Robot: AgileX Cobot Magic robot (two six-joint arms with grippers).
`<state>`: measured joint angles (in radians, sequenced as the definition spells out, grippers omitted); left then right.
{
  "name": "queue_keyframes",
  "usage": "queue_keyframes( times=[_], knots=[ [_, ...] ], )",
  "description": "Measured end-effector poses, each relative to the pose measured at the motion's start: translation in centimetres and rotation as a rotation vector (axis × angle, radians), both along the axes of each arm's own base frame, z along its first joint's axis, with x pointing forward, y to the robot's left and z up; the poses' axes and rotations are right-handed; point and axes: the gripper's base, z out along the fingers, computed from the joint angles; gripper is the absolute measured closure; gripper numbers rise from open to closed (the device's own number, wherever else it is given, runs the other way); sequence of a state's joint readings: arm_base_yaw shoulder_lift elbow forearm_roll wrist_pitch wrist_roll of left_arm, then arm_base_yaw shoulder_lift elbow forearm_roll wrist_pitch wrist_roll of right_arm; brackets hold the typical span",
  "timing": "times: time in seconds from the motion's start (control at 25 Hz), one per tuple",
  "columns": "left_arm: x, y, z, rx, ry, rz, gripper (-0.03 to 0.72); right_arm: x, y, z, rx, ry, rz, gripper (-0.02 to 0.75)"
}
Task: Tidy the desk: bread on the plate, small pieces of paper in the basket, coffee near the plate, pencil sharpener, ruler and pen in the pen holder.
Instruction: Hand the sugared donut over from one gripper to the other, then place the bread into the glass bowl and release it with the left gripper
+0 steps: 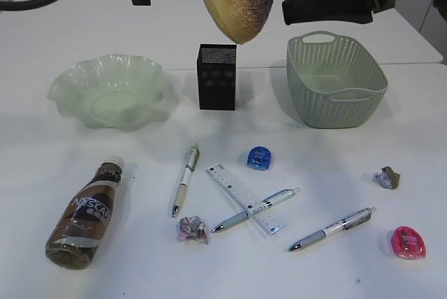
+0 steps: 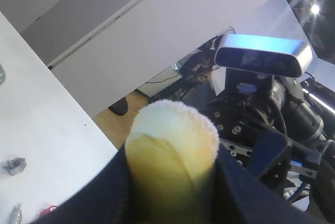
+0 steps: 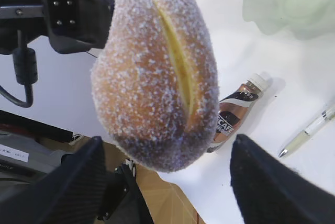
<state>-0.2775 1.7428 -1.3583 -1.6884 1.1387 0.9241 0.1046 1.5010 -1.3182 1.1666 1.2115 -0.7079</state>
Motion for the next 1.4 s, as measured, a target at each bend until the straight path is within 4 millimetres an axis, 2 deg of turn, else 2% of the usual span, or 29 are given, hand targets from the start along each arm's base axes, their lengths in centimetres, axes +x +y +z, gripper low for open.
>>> queue_keyframes(
  times=[0.32,0.72,0.88,1.24,1.4],
  knots=[
    [0.0,0.1,0.0,-0.002,0.002,-0.003,0.435,0.0,-0.3,-0.4,-0.049,0.007,-0.004,0.165],
    [0.6,1.5,0.1,-0.007,0.003,0.027,0.435,0.3,-2.5,-0.2,-0.076,0.000,-0.073,0.165],
    [1.2,2.7,-0.2,0.021,-0.002,0.068,0.435,0.3,-2.7,-0.5,-0.108,-0.002,-0.075,0.165],
    [3.4,7.2,-1.4,0.173,-0.020,0.261,0.435,0.2,-3.6,-1.7,-0.288,-0.012,-0.059,0.166],
    [4.0,8.2,-2.2,0.276,-0.042,0.326,0.435,0.2,-3.7,-1.8,-0.305,-0.014,-0.059,0.166]
  ],
)
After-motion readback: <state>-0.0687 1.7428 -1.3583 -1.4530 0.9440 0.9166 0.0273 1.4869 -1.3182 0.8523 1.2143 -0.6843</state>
